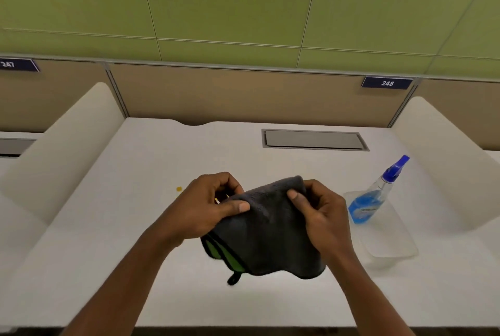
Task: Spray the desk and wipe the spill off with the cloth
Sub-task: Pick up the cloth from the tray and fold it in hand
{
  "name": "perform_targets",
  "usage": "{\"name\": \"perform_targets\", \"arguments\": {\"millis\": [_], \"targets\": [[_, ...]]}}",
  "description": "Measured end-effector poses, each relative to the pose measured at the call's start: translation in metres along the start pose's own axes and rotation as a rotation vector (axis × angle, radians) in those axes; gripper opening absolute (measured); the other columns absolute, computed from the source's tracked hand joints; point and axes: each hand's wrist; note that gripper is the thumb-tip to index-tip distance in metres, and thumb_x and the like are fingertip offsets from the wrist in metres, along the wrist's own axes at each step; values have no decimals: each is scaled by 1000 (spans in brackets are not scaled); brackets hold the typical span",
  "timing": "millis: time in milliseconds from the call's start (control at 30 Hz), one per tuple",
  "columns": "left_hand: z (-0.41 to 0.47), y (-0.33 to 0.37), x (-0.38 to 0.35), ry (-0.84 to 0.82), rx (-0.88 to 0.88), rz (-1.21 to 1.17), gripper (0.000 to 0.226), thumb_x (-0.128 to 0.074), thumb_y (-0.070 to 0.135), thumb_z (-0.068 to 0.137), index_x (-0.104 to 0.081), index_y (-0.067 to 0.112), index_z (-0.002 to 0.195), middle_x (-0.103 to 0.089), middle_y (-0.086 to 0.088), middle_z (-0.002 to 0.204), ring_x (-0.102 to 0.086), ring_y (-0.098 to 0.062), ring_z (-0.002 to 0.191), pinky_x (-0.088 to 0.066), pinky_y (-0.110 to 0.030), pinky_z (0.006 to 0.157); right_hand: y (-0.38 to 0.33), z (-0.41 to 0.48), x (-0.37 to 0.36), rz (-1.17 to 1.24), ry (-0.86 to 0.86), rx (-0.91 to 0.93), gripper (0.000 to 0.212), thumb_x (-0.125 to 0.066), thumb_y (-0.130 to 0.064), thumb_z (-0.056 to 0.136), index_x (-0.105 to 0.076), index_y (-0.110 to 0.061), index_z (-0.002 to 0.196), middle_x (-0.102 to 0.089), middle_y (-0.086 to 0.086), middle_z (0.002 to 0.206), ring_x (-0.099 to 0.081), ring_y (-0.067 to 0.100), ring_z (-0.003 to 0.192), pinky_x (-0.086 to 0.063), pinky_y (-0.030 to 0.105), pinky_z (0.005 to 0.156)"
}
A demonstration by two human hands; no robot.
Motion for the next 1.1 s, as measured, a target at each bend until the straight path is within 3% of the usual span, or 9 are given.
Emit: {"name": "perform_targets", "arguments": {"millis": [100,200,433,600,767,867,967,1033,1100], "targets": [[-5,-8,6,-44,-38,76,14,-86,27,92,-74,32,97,-78,10,95,-73,-11,84,-61,-27,73,-12,7,-5,4,2,41,12,-70,-28,96,-71,-38,91,-74,-22,85,-70,4,88,-55,12,73],[-6,-18,2,25,-66,137,20,-87,19,89,-76,34,97,-78,11,94,-74,-19,84,-64,-37,75,-19,13,-8,-3,-30,59,9,-70,-30,95,-72,-37,90,-75,-20,84,-70,8,86,-57,16,72],[-6,-21,15,127,-36,-126,10,-89,20,90,-80,23,94,-80,0,94,-75,-15,87,-58,-20,67,-40,20,-3,63,-67,-11,17,-68,-47,86,-74,-33,91,-76,-17,86,-71,7,87,-58,17,71],[-14,-17,40,-30,-201,-469,35,-88,42,80,-78,10,92,-74,-14,93,-72,-26,90,-58,-31,74,-77,22,5,255,-165,13,18,-72,-34,87,-79,-19,95,-79,-2,88,-74,16,86,-61,27,77],[16,-17,8,-230,-116,-1381,60,-60,60,104,-73,2,112,-75,-19,117,-75,-36,109,-60,-49,98,-101,40,-7,390,-197,-105,19,-76,-24,91,-79,-6,95,-78,18,96,-73,23,83,-61,35,82],[33,-16,-28,-122,-92,-1419,64,-59,60,103,-64,8,140,-46,-26,165,-43,-48,154,-32,-66,128,-87,54,-26,291,-222,-275,25,-81,-29,88,-80,-5,91,-79,18,92,-77,27,86,-62,42,87],[37,-10,-48,-250,-152,-1565,64,-54,61,106,-74,2,114,-21,-25,177,-14,-48,164,0,-66,134,-63,59,-38,158,-184,-364,21,-84,-30,84,-81,-10,83,-80,7,81,-78,23,81,-64,39,80],[36,-15,-54,-308,-100,-1589,62,-61,64,102,-75,3,98,-13,-24,179,-13,-47,163,7,-67,133,-50,59,-41,35,-151,-351,22,-87,-33,80,-79,-13,76,-78,2,74,-77,17,72,-62,36,74],[32,-24,-60,-318,-37,-1554,47,-73,48,99,-75,5,120,-20,-15,177,-21,-43,161,-2,-63,135,-40,58,-41,-161,-161,-279,25,-87,-42,77,-78,-19,76,-77,-3,73,-75,13,72,-63,36,75]]}}
Point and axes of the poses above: each hand's wrist, its own z-axis towards the middle knuckle, its own x-axis out of the back of the hand, y = z × x
